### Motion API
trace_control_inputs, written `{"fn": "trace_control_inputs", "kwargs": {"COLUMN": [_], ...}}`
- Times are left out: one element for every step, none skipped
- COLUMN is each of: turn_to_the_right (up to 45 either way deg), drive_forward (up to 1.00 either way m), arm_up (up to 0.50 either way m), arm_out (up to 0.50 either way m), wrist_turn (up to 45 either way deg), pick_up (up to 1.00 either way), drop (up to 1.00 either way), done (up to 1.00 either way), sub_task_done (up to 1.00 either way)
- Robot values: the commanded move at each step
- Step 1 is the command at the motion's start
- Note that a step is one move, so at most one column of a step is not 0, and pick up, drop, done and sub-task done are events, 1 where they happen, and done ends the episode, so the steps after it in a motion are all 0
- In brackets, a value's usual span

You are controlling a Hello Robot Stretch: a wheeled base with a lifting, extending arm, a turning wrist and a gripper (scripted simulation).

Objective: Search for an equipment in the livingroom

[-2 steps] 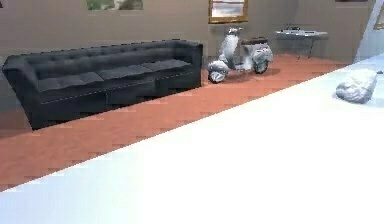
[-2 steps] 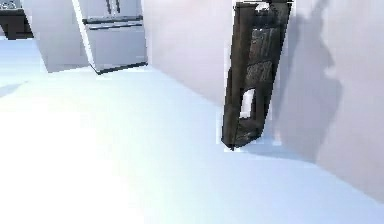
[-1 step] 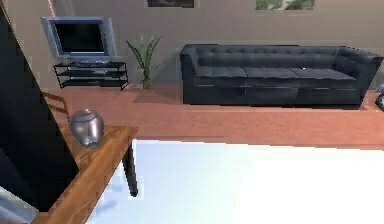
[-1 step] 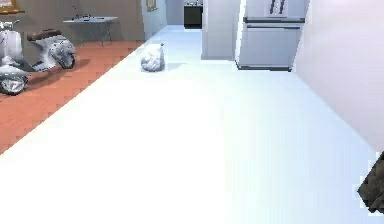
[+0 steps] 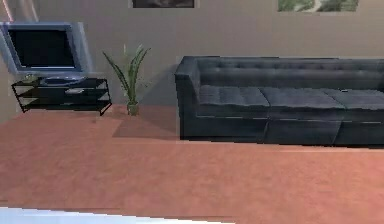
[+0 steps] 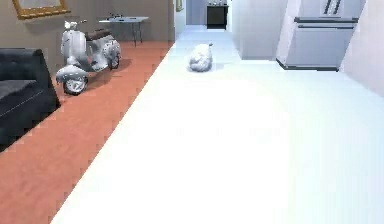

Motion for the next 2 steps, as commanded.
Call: {"fn": "trace_control_inputs", "kwargs": {"turn_to_the_right": [0.0, -45.0], "drive_forward": [0.80, 0.00], "arm_up": [0.00, 0.00], "arm_out": [0.00, 0.00], "wrist_turn": [0.0, 0.0], "pick_up": [0.00, 0.00], "drop": [0.00, 0.00], "done": [0.00, 0.00], "sub_task_done": [0.00, 0.00]}}
